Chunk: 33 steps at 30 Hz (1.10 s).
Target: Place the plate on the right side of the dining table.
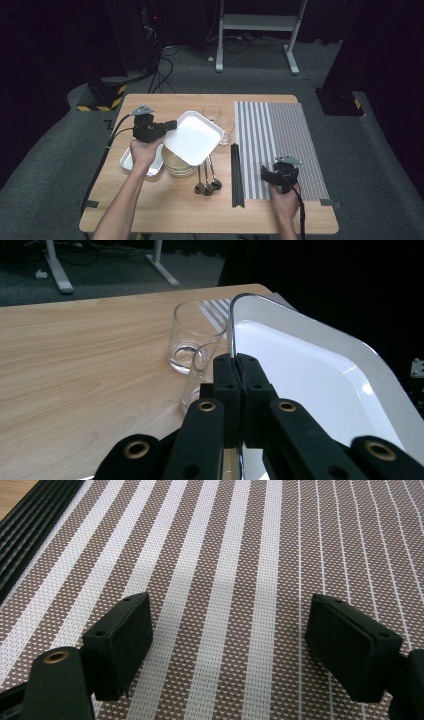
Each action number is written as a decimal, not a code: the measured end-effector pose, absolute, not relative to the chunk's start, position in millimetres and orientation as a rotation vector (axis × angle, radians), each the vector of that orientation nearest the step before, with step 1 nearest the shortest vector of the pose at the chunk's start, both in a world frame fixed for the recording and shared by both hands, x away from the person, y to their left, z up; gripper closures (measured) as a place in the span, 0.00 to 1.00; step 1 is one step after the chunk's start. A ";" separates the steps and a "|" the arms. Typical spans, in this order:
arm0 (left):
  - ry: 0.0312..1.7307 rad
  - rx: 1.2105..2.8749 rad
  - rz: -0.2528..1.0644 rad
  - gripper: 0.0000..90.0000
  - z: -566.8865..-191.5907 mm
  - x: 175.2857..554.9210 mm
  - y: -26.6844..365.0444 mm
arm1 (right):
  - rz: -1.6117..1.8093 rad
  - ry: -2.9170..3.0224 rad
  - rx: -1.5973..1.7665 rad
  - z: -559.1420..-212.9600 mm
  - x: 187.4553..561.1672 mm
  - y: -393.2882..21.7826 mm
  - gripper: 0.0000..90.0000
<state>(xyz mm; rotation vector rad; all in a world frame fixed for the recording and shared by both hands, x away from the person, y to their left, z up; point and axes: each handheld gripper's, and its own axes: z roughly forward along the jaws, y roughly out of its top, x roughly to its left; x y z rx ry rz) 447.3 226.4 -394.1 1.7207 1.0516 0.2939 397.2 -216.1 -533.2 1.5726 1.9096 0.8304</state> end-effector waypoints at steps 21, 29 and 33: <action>1.014 1.744 0.265 0.98 -396.7 452.7 204.3 | 0.828 1.908 1.576 -533.1 397.5 -215.7 0.21; 1.010 1.754 0.254 0.98 -400.2 452.9 196.7 | 0.824 1.939 1.567 -531.7 399.1 -217.1 0.21; 1.006 1.757 0.246 0.98 -401.1 453.2 193.5 | 0.821 1.951 1.557 -530.7 399.1 -218.9 0.24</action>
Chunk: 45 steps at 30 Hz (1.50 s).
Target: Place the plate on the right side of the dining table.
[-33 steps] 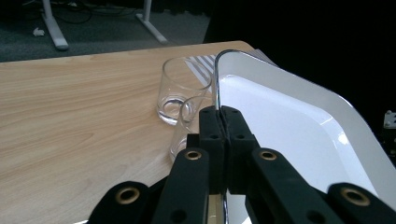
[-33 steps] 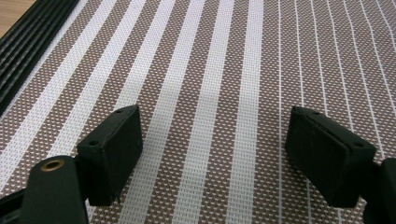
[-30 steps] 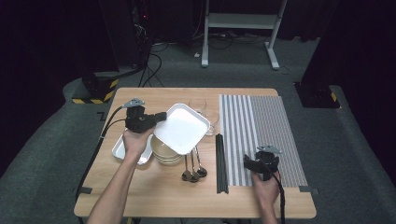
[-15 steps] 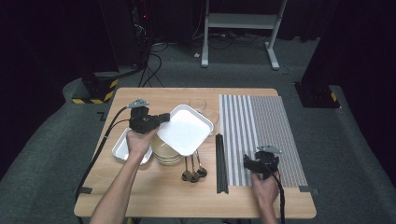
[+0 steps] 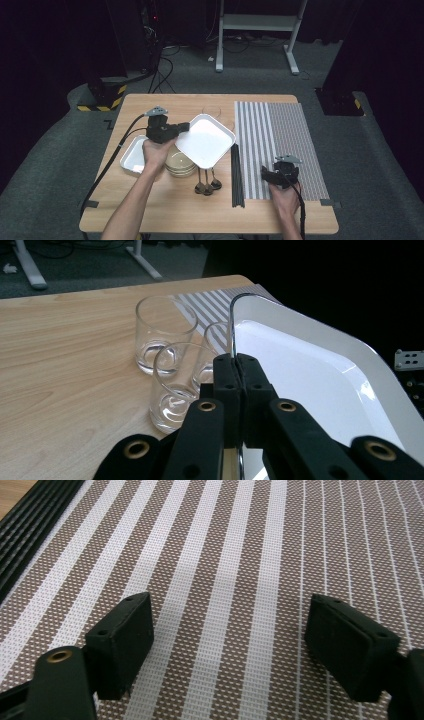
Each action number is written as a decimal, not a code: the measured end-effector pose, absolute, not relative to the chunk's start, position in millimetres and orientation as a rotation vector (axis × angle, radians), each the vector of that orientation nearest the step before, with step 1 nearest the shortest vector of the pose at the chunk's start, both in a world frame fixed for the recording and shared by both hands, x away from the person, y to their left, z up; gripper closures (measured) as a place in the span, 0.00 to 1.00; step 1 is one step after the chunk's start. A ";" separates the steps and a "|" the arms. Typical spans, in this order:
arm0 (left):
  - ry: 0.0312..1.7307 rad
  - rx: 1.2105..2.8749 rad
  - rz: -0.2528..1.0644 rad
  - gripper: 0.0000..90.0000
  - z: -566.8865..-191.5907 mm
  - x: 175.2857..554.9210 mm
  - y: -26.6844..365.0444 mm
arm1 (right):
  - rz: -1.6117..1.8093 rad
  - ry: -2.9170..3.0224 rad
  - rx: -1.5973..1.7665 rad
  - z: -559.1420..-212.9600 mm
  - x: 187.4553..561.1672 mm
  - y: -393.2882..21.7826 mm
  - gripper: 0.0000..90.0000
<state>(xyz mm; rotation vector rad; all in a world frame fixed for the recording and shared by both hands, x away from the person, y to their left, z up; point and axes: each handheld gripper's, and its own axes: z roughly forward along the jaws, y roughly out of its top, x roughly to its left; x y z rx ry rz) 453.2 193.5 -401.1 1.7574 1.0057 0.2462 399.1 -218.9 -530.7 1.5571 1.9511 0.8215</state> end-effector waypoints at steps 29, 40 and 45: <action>0.990 1.789 0.201 0.98 -412.6 457.6 173.1 | 1.244 2.040 1.294 -483.9 389.7 -221.0 0.62; 0.995 1.783 0.206 0.98 -411.9 458.2 173.6 | 1.294 2.067 1.258 -466.1 400.0 -214.8 0.62; 1.001 1.787 0.203 0.98 -412.8 459.2 173.3 | 1.272 2.097 1.264 -460.0 403.1 -208.2 0.61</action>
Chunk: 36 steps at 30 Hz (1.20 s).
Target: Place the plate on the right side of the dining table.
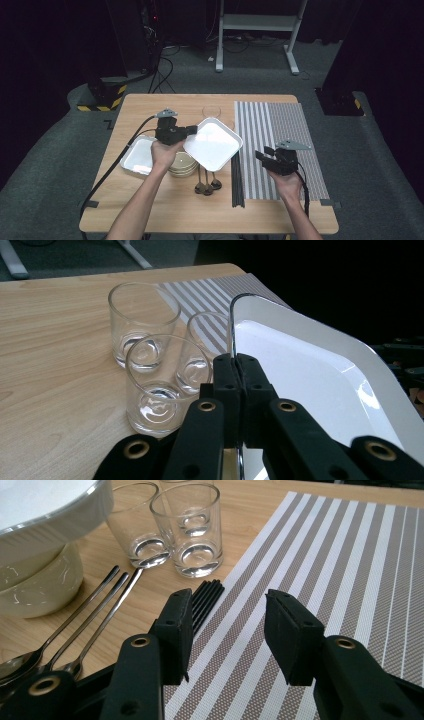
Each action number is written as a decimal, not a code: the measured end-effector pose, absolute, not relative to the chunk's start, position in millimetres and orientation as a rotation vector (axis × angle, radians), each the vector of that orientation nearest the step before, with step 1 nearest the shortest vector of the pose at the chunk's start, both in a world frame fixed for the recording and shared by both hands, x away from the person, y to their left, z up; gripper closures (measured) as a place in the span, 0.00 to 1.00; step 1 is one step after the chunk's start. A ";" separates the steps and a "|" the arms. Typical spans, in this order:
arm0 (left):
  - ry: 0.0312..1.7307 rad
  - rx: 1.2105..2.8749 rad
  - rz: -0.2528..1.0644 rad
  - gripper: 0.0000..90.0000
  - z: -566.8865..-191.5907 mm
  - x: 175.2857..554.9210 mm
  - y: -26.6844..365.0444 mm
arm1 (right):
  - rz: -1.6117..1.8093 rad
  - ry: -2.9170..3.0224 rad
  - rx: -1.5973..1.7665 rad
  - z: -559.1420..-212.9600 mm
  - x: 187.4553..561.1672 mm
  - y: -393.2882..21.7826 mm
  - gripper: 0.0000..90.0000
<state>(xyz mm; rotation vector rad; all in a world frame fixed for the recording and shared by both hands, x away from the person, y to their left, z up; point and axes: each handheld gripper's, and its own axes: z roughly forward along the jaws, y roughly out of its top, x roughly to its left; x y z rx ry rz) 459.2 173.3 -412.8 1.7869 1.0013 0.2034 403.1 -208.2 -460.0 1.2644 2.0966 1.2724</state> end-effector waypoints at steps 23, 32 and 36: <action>0.987 1.829 0.193 0.98 -415.6 461.6 160.3 | 1.419 2.147 1.115 -427.0 410.1 -200.9 0.65; 0.984 1.824 0.184 0.98 -416.9 461.7 155.9 | 1.414 2.177 1.057 -416.8 416.7 -191.6 0.67; 0.982 1.824 0.184 0.98 -416.6 461.6 155.8 | 1.417 2.190 1.053 -412.3 420.6 -187.8 0.67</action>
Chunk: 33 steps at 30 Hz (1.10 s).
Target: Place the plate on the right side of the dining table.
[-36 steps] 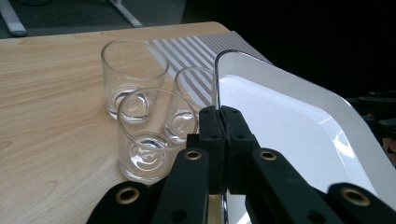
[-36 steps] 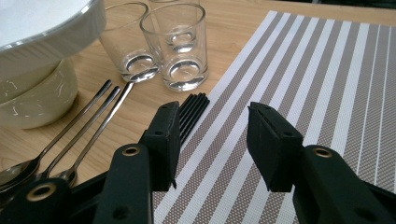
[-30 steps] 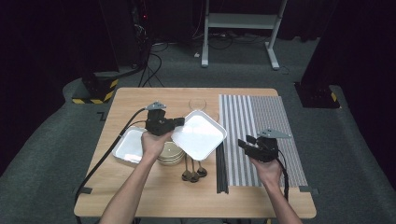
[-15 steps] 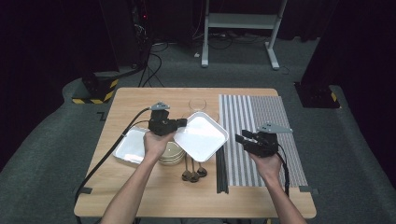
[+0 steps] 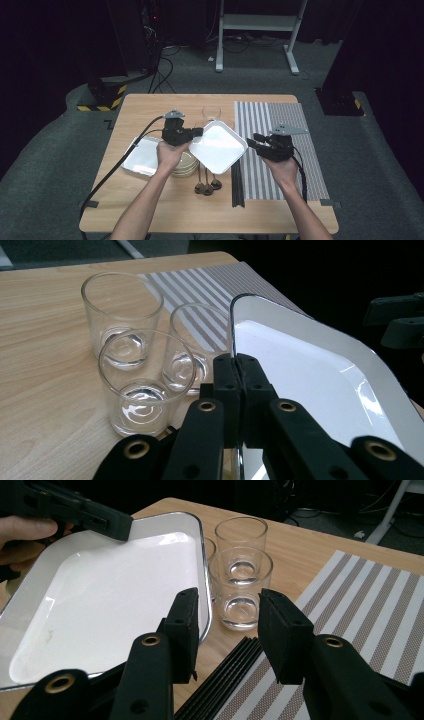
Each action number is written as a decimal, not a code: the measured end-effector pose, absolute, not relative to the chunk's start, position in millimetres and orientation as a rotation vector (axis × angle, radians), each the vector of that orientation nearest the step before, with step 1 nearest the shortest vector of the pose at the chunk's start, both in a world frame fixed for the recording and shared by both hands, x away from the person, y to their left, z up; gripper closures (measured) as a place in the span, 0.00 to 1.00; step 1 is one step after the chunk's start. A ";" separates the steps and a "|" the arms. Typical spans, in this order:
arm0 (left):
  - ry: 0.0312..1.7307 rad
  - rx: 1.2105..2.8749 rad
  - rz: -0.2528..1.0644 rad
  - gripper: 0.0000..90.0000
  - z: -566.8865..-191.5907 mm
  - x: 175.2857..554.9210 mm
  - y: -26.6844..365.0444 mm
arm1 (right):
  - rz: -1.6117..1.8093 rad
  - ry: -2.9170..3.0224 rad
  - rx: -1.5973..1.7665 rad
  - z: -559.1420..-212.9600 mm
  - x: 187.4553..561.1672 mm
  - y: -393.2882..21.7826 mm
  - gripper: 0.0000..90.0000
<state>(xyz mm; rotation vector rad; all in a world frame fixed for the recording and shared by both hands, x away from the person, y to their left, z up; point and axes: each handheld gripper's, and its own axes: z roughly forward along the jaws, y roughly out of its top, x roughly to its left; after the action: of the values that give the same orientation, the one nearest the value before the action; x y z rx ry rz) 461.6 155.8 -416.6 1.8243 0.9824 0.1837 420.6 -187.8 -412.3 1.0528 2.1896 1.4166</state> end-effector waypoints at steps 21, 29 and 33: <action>0.959 1.818 0.171 0.98 -415.7 458.6 154.5 | 1.363 2.274 1.053 -409.7 443.6 -160.9 0.71; 0.952 1.823 0.170 0.98 -415.6 458.7 155.4 | 1.357 2.282 1.026 -407.0 451.6 -154.0 0.74; 0.952 1.822 0.171 0.98 -415.5 458.6 155.2 | 1.372 2.290 1.031 -410.2 455.3 -151.9 0.76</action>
<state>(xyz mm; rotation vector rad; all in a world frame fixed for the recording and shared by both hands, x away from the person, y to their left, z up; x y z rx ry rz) 458.6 155.2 -415.5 1.8218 0.9518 0.1705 455.3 -151.9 -410.2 1.0314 2.2902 1.3724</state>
